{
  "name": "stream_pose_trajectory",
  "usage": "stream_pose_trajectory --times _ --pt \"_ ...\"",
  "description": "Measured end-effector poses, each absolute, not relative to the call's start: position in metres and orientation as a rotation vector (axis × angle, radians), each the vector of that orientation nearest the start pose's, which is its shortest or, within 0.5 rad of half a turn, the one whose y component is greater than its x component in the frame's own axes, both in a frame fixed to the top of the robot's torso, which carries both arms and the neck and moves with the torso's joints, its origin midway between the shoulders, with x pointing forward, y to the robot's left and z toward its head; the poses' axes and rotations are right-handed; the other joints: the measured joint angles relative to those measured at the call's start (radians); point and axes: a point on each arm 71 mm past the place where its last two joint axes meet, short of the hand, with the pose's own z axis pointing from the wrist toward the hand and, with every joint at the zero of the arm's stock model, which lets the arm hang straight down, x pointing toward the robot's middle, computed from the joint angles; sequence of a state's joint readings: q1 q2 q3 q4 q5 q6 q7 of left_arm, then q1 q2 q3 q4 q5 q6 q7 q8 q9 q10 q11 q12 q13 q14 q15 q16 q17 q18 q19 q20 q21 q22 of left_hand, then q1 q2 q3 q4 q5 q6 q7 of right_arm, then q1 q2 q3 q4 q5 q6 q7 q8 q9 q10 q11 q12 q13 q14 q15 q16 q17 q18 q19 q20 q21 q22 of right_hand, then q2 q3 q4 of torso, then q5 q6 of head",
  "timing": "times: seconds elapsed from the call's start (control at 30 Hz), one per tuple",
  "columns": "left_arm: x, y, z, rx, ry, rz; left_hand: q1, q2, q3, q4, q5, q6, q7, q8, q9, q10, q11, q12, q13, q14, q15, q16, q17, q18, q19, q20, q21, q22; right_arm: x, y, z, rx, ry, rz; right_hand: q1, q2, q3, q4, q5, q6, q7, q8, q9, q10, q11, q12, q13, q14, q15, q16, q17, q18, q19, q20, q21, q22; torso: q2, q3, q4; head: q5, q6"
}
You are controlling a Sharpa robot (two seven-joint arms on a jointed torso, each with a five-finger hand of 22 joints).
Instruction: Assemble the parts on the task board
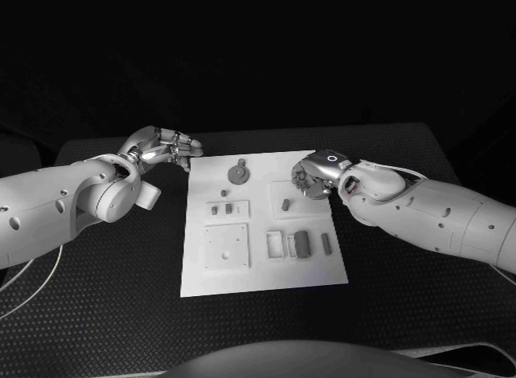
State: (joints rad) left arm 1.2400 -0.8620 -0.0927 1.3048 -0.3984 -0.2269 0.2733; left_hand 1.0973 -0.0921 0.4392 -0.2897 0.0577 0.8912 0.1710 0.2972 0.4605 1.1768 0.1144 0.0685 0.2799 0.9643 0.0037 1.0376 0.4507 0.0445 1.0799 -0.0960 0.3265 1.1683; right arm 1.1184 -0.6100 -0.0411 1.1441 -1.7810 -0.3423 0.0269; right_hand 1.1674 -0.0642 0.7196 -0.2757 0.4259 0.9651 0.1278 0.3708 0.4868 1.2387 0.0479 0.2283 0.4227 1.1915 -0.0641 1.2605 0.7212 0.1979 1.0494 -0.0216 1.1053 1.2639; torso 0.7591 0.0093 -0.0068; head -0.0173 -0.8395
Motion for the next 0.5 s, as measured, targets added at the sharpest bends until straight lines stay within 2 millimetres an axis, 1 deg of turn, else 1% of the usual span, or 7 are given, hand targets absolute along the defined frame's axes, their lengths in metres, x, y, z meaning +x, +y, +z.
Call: stream_pose_trajectory --times 0.1,0.13,0.17,0.23,0.3,0.37,0.5 --pt "0.5215 0.2801 -0.1914 -0.768 1.598 -1.185 0.000 0.000 0.000 0.000 0.000 0.000 0.000 0.000 0.000 0.000 0.000 0.000 0.000 0.000 0.000 0.000 0.001 0.000 0.000 0.000 0.000 0.000 0.5242 -0.1796 -0.2463 -0.490 1.594 0.476 -0.006 0.007 0.003 -0.003 0.000 0.005 -0.002 0.000 0.002 0.000 0.000 0.003 0.005 0.003 -0.003 0.000 0.000 0.000 0.002 -0.001 0.000 0.001 0.000 0.0002 0.0000 0.000 0.000" --pt "0.5215 0.2801 -0.1914 -0.768 1.598 -1.185 0.000 0.000 0.000 0.000 0.000 0.000 0.000 0.000 0.000 0.000 0.000 0.000 0.000 0.000 0.000 0.000 0.001 0.000 0.000 0.000 0.000 0.000 0.5241 -0.1795 -0.2464 -0.490 1.592 0.476 -0.007 0.007 0.003 -0.003 0.000 0.008 -0.005 0.001 0.004 0.002 -0.002 0.003 0.007 0.005 -0.004 0.000 0.000 0.000 0.002 -0.001 0.000 0.001 0.000 0.0002 -0.0001 0.000 0.000" --pt "0.5215 0.2801 -0.1914 -0.768 1.599 -1.185 0.000 0.000 -0.003 -0.003 0.000 0.000 0.000 0.000 0.000 0.000 0.000 0.000 0.000 0.000 0.000 0.000 0.001 0.000 0.000 0.000 0.000 0.000 0.5240 -0.1795 -0.2464 -0.490 1.591 0.475 -0.008 0.008 0.003 -0.003 0.000 0.009 -0.004 0.001 0.005 0.004 -0.003 0.003 0.007 0.005 -0.005 0.000 -0.001 0.000 0.002 -0.002 0.000 0.001 0.000 0.0002 -0.0001 0.000 0.000" --pt "0.5216 0.2802 -0.1914 -0.769 1.599 -1.184 0.000 0.000 -0.003 -0.003 0.000 -0.003 0.003 0.000 0.000 0.000 0.000 0.000 0.000 0.000 0.000 0.000 0.001 0.000 0.000 0.000 0.000 0.000 0.5237 -0.1794 -0.2466 -0.491 1.588 0.473 -0.009 0.009 0.003 -0.003 0.000 0.010 -0.004 0.001 0.005 0.004 -0.003 0.003 0.007 0.006 -0.005 0.000 -0.001 0.000 0.007 -0.003 0.000 0.001 0.000 0.0002 -0.0001 0.000 0.000" --pt "0.5216 0.2802 -0.1915 -0.769 1.599 -1.184 0.000 0.000 -0.003 -0.003 0.000 -0.004 0.004 0.000 0.000 0.000 0.000 0.000 0.000 0.000 0.000 0.000 0.001 0.000 0.002 0.002 0.000 0.000 0.5235 -0.1793 -0.2467 -0.490 1.585 0.473 -0.009 0.009 0.008 -0.003 0.000 0.013 -0.008 0.001 0.005 0.006 -0.002 0.003 0.010 0.007 -0.004 0.000 -0.001 0.000 0.007 -0.003 0.000 0.002 0.000 0.0006 -0.0002 0.000 -0.001" --pt "0.5217 0.2806 -0.1916 -0.770 1.600 -1.182 0.000 0.000 -0.003 -0.003 0.000 -0.004 0.004 0.000 0.000 0.000 0.000 0.000 0.000 0.000 0.000 0.000 0.002 0.000 0.003 0.003 -0.001 0.000 0.5231 -0.1792 -0.2469 -0.490 1.582 0.472 -0.009 0.010 0.009 -0.002 0.000 0.016 -0.010 0.002 0.005 0.008 -0.003 0.003 0.010 0.011 -0.007 0.000 -0.002 0.000 0.007 -0.003 0.000 0.002 0.000 0.0009 -0.0003 0.000 -0.001" --pt "0.5219 0.2812 -0.1917 -0.772 1.600 -1.179 0.000 0.000 -0.005 0.000 0.000 -0.004 0.004 0.000 -0.001 0.000 0.000 0.000 0.000 0.004 0.004 0.000 0.002 0.000 0.003 0.003 -0.001 0.000 0.5225 -0.1792 -0.2471 -0.487 1.578 0.472 -0.009 0.012 0.009 -0.002 -0.001 0.016 -0.011 0.006 0.005 0.011 -0.004 0.002 0.011 0.014 -0.007 0.000 -0.002 0.000 0.014 -0.007 0.001 0.002 0.000 0.0009 -0.0007 0.000 -0.001"
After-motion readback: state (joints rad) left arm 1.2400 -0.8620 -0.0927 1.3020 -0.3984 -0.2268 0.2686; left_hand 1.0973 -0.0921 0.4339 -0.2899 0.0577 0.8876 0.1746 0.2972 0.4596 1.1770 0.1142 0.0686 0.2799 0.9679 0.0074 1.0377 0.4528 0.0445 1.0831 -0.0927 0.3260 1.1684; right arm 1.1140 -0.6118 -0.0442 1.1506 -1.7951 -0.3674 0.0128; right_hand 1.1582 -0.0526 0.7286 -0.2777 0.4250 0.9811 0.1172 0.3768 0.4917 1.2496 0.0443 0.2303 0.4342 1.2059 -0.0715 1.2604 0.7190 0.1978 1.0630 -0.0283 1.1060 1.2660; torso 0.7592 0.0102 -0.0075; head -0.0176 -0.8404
